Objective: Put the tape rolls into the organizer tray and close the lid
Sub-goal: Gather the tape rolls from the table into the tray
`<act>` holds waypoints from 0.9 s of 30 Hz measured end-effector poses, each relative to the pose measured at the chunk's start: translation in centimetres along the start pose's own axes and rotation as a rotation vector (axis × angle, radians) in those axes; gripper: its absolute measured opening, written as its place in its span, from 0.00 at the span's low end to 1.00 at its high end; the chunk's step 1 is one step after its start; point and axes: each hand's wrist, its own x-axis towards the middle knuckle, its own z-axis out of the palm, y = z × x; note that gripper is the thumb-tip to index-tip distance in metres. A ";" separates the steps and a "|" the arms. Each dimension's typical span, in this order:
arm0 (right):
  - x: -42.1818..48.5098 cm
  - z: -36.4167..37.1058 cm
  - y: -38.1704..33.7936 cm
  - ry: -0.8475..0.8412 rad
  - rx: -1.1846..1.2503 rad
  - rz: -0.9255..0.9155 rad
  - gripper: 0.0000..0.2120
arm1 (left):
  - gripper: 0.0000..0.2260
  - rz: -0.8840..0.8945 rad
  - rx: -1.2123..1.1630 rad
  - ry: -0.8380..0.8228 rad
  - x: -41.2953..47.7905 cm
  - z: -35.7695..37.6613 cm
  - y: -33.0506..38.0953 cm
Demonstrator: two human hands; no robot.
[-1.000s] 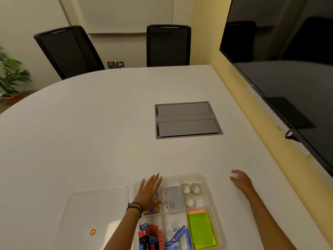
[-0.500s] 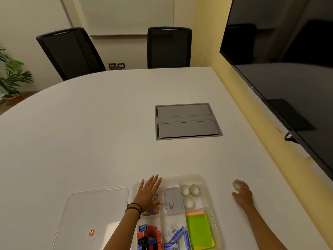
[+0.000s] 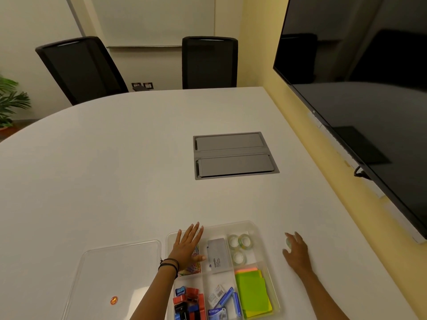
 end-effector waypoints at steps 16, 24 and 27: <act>-1.1 0.1 -0.5 -0.240 -0.600 0.012 0.32 | 0.40 -0.041 0.006 -0.026 0.0 -0.2 0.4; -1.7 0.3 -0.2 -0.062 -0.588 -0.061 0.23 | 0.39 -0.039 0.002 0.003 -0.1 0.1 0.2; -2.0 0.5 -0.7 -0.098 -0.646 -0.096 0.20 | 0.40 -0.035 0.001 0.012 -0.1 0.1 0.2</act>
